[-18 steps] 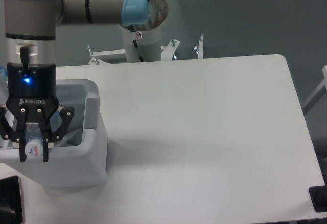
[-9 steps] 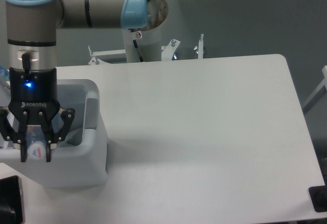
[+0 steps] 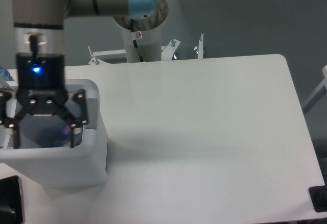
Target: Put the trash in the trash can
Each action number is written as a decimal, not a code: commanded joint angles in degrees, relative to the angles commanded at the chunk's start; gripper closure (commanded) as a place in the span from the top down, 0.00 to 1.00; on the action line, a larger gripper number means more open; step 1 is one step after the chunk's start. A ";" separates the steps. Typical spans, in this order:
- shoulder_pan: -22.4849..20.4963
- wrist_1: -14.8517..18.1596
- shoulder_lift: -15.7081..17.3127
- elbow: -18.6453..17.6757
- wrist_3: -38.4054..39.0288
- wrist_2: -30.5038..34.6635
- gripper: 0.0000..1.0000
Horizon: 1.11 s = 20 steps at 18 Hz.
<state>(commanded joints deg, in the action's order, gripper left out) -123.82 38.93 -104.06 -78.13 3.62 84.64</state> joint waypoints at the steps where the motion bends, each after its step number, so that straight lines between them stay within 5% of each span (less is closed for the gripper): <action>1: -1.24 0.18 0.00 -0.52 -2.46 0.00 1.00; 7: -9.15 2.37 0.61 -1.49 -17.22 0.52 1.00; 16: -17.50 20.19 4.65 -2.81 -49.90 8.79 1.00; 20: -20.49 21.97 5.98 -3.43 -57.15 8.88 1.00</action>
<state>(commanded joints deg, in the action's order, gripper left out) -144.31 60.91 -98.09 -81.56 -53.53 93.52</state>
